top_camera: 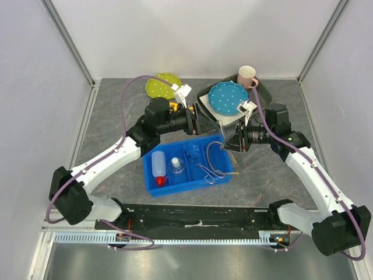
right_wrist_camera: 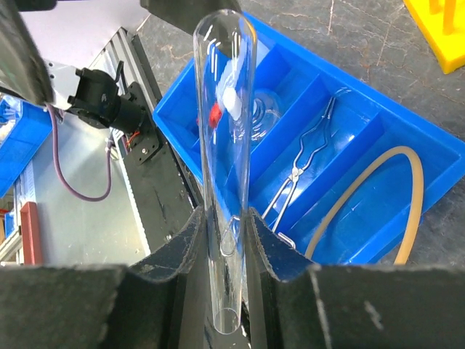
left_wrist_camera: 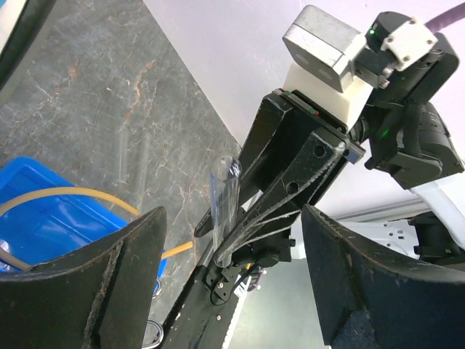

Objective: Organize the chemistry lab equipment

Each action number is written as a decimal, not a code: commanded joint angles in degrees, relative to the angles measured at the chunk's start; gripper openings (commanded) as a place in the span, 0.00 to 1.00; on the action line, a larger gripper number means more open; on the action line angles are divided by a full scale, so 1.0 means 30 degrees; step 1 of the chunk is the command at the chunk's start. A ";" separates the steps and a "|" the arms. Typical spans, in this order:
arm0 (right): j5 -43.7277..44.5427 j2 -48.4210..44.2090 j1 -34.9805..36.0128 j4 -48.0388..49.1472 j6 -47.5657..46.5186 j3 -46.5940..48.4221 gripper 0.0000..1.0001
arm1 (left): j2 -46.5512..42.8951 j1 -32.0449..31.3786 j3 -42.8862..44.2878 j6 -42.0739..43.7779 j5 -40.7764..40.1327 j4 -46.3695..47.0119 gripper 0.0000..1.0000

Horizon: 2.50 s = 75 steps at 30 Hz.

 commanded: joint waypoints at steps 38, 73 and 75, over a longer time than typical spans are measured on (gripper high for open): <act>0.3211 -0.0348 -0.1357 -0.4113 -0.9486 0.2690 0.98 | -0.1909 0.4564 0.2912 0.6034 -0.4909 -0.7733 0.12; 0.0810 0.1557 -0.3851 -0.0449 -1.1186 -0.2264 0.98 | 0.5354 0.6765 0.4174 1.5179 -1.2179 0.0352 0.13; 0.0781 0.1586 -0.3968 -0.0420 -1.1187 -0.2264 0.98 | 0.5442 0.6766 0.4174 1.5150 -1.2091 0.0352 0.13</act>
